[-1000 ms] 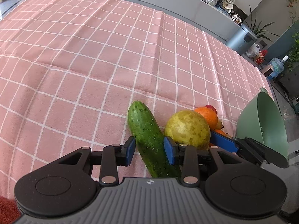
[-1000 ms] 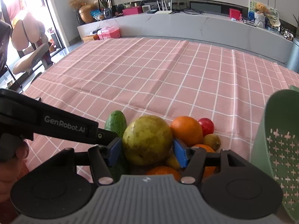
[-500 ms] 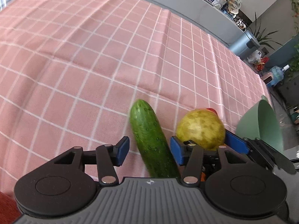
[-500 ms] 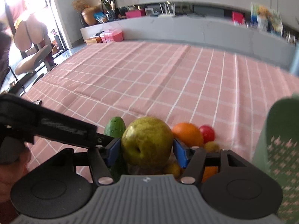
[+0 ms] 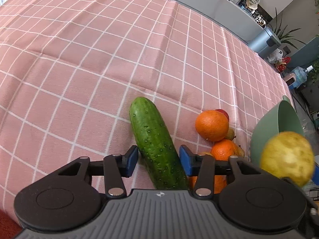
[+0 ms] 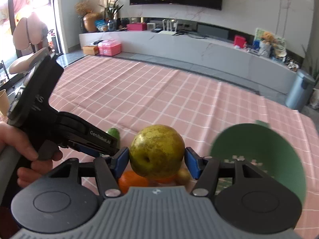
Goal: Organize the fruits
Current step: 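Lift the cucumber and pear and carry both over the green colander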
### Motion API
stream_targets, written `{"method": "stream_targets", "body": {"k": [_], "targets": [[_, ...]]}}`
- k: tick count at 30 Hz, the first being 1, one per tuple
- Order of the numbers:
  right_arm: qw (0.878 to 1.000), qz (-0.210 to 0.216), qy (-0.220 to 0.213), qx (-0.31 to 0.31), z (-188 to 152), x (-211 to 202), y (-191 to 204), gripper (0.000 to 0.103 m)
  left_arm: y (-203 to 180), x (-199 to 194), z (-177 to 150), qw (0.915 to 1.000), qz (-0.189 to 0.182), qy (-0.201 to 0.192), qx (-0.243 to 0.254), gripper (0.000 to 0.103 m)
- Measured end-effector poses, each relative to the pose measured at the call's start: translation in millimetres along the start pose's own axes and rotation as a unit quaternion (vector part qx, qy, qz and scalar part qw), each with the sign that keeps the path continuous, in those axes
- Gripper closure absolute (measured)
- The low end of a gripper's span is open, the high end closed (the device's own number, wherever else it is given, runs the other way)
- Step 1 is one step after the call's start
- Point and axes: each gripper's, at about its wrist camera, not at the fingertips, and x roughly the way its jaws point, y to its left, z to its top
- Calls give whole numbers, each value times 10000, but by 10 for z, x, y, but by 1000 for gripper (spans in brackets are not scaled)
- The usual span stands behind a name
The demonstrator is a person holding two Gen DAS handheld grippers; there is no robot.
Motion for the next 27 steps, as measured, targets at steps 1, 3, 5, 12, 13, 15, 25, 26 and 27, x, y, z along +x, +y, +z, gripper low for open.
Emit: {"method": "stream_targets", "body": {"k": [1,3,5,12,13,15,25,26,27], "targets": [[10000,-58,-14,12,-11,-56,-43,45,-10,-3,-8,10000,25,-27,-5,52],[9998,-166,-35,46,-35,-148,-134,45,-11,-9,-33,9999,6,-101,-66,54],[9995,-312,-52,68,-66,-227,-221,45,-21,-39,-61,9998,58,-168,-105,55],[9971,-716,-45,266,-222,-409,-522,45,-167,-397,-174,9973,10,-715,145,59],[9968,-747,-33,293,-247,-426,-555,45,-192,-453,-186,9966,23,-793,210,59],[9963,-791,-25,329,-289,-446,-609,45,-302,-593,-219,9937,43,-1029,447,59],[9949,-946,-75,351,-310,-526,-755,45,-915,-1117,-221,9768,-647,-1634,1224,60],[9947,-964,-83,335,-301,-526,-762,45,-993,-1126,-215,9750,-740,-1639,1307,60],[9947,-977,-87,322,-282,-513,-770,45,-1097,-1122,-197,9730,-833,-1631,1404,60]]}}
